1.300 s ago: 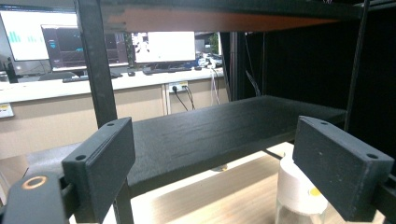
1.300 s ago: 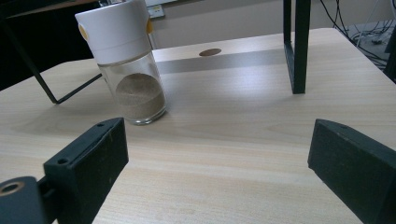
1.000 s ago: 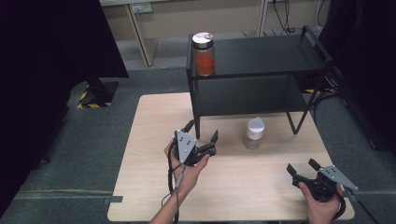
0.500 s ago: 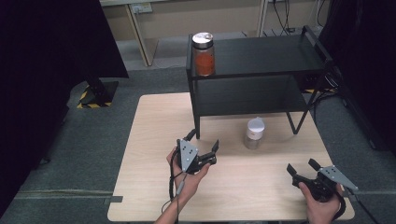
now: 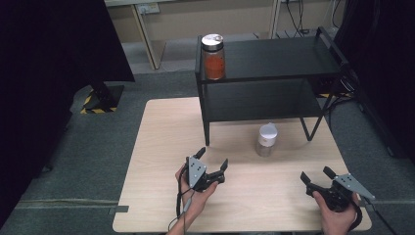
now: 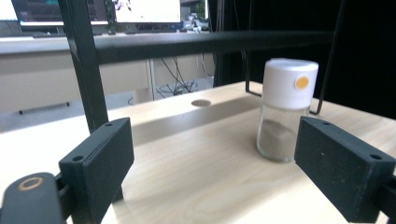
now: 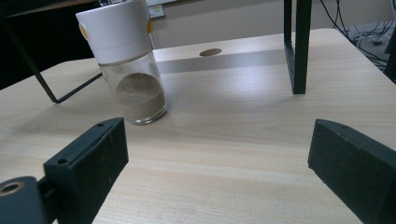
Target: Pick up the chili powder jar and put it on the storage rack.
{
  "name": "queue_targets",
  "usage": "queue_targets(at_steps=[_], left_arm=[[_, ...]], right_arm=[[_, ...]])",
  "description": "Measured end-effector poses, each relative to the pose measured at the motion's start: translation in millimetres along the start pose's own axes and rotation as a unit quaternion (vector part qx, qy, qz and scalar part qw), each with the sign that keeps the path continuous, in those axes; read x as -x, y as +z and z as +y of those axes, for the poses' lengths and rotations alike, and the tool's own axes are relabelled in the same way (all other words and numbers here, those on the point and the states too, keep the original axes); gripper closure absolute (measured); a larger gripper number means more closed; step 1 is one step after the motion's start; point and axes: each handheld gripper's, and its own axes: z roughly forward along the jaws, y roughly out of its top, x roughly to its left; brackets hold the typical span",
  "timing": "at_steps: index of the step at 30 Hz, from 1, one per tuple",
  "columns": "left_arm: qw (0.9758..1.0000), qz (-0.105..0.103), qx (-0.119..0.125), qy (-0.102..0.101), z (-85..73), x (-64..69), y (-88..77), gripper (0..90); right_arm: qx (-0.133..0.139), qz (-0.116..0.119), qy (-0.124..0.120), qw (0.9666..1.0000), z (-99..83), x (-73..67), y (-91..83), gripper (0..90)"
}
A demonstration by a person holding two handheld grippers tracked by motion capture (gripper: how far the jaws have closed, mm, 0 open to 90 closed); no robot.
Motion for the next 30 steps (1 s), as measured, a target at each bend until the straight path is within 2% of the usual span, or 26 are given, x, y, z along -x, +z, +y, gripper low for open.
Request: queue_targets(at_steps=[19,24,30], left_arm=[[0.9984,-0.017,-0.046,-0.027,-19.4,-9.2,3.6,10.8],[0.9984,-0.020,-0.048,-0.025,-18.9,-9.3,4.3,10.5],[0.9979,-0.022,-0.052,-0.031,-17.6,-11.3,5.2,10.5]], right_arm=[[-0.001,0.004,0.000,1.0000,0.5,1.3,0.2,5.1],[-0.001,0.003,-0.001,1.0000,0.4,1.1,0.2,5.0],[0.002,0.003,0.000,1.0000,-0.6,0.8,-0.4,5.0]])
